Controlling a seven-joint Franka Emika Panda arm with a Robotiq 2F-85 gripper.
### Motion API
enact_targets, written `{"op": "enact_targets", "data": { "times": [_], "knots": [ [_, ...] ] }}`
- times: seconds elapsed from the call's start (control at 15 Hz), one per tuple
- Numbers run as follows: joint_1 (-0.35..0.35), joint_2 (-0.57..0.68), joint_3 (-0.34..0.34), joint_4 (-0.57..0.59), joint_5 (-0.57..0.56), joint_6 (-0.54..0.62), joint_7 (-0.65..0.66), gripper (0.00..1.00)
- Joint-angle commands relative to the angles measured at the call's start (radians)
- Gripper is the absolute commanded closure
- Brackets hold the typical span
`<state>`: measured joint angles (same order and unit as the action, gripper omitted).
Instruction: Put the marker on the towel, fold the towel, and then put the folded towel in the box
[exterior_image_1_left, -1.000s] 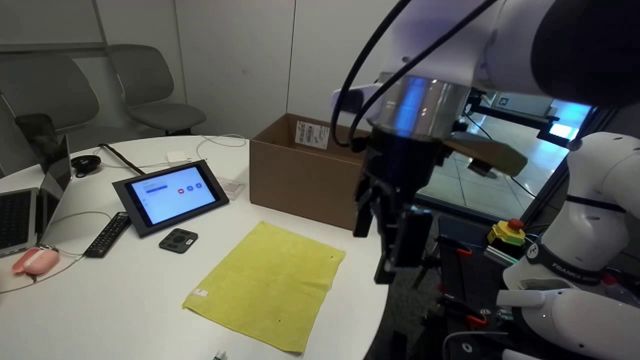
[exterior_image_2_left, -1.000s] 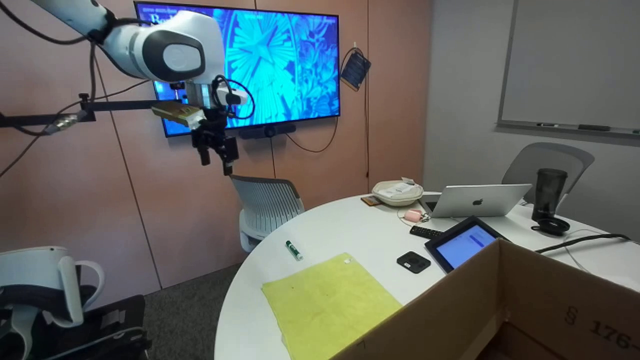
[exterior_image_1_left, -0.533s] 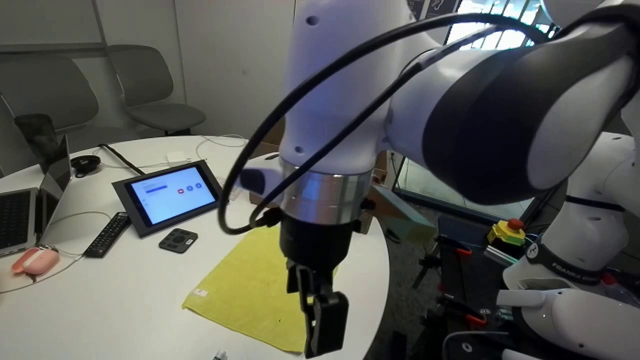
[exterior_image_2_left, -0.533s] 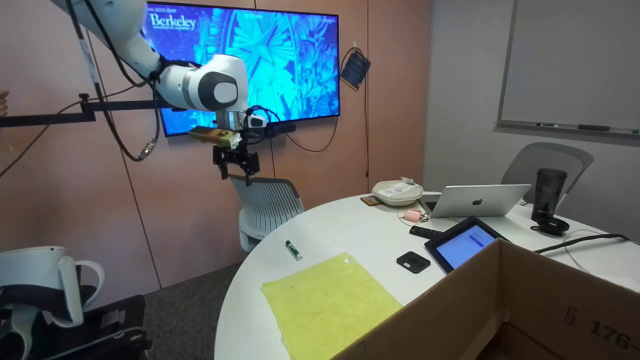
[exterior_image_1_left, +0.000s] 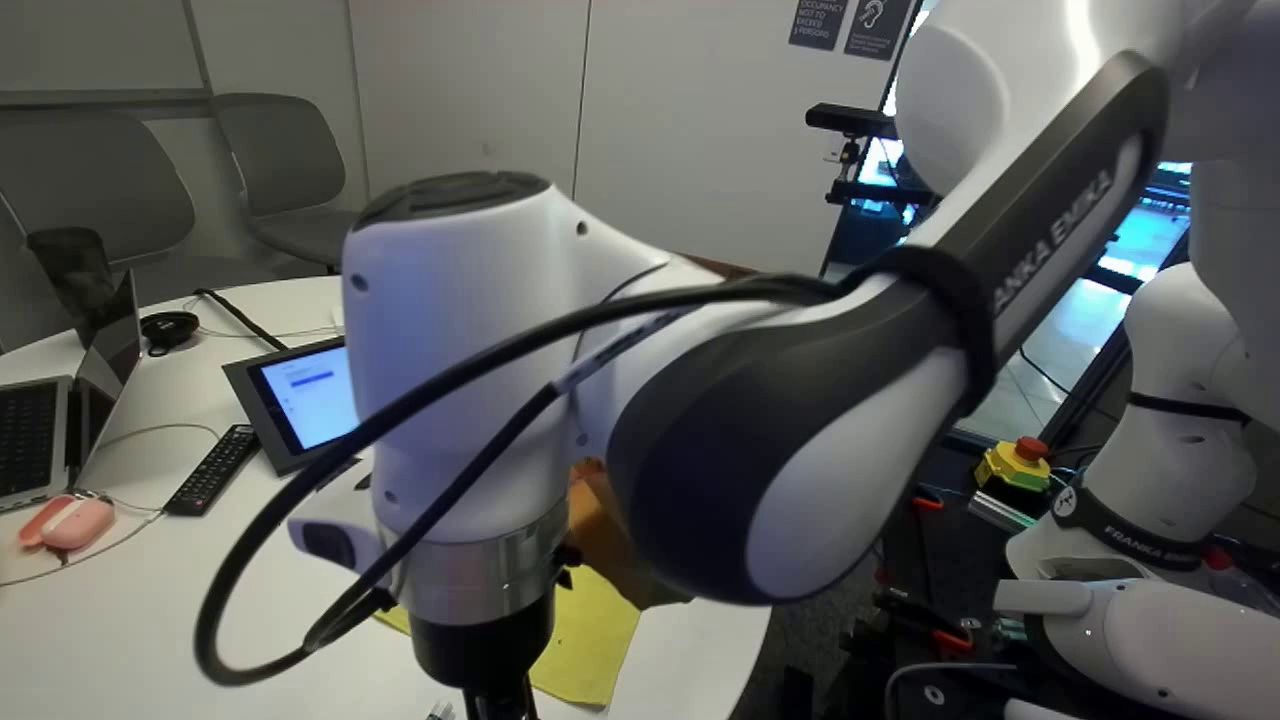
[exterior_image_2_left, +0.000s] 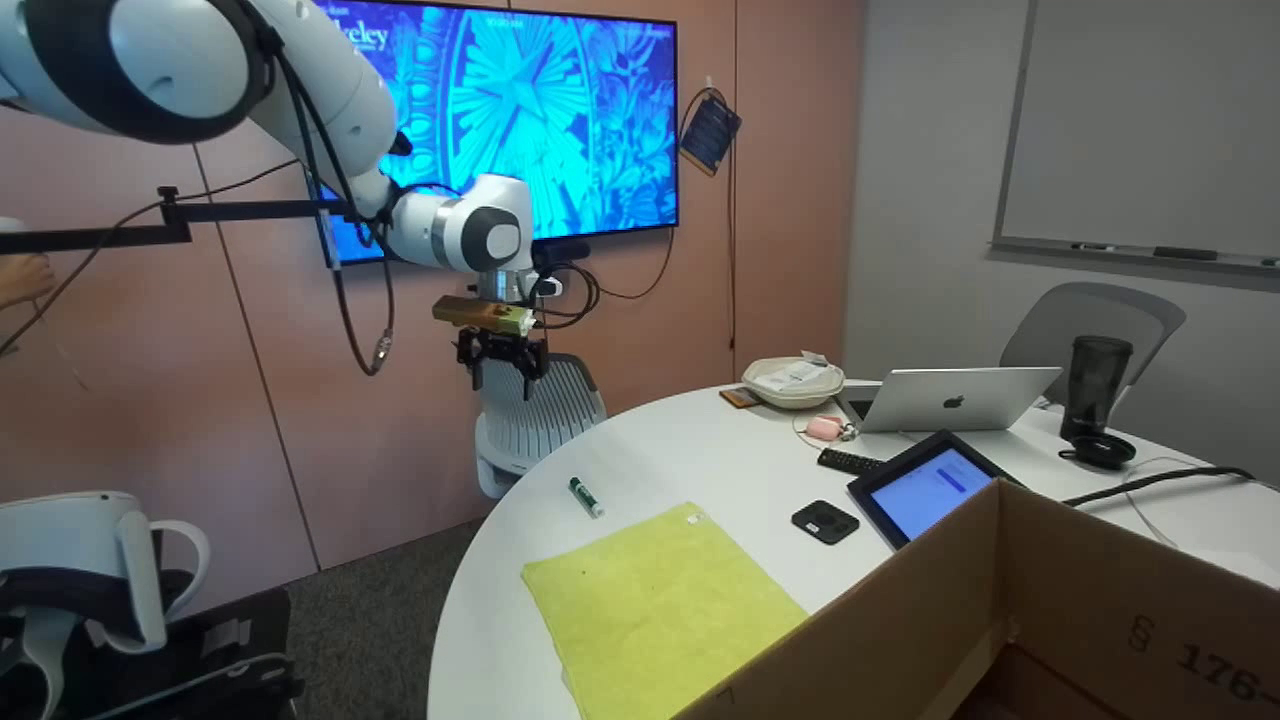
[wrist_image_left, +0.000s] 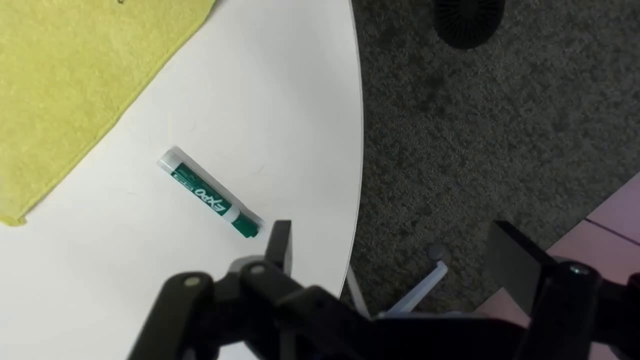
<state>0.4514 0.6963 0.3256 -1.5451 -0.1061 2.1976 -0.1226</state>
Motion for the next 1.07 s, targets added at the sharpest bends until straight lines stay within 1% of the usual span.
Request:
{"op": "enact_targets", "data": {
  "times": [0.0,0.2,0.53,0.87,1.0],
  "knots": [
    [0.027,0.148,-0.029,0.194,-0.055,-0.073,-0.112,0.00],
    [0.034,0.258,-0.043,0.308,-0.083,-0.096,-0.190,0.00],
    [0.025,0.407,-0.044,0.454,-0.088,-0.073,-0.303,0.00],
    [0.045,0.529,-0.062,0.597,-0.121,-0.125,-0.428,0.00],
    [0.057,0.570,-0.076,0.648,-0.143,-0.138,-0.456,0.00]
  ]
}}
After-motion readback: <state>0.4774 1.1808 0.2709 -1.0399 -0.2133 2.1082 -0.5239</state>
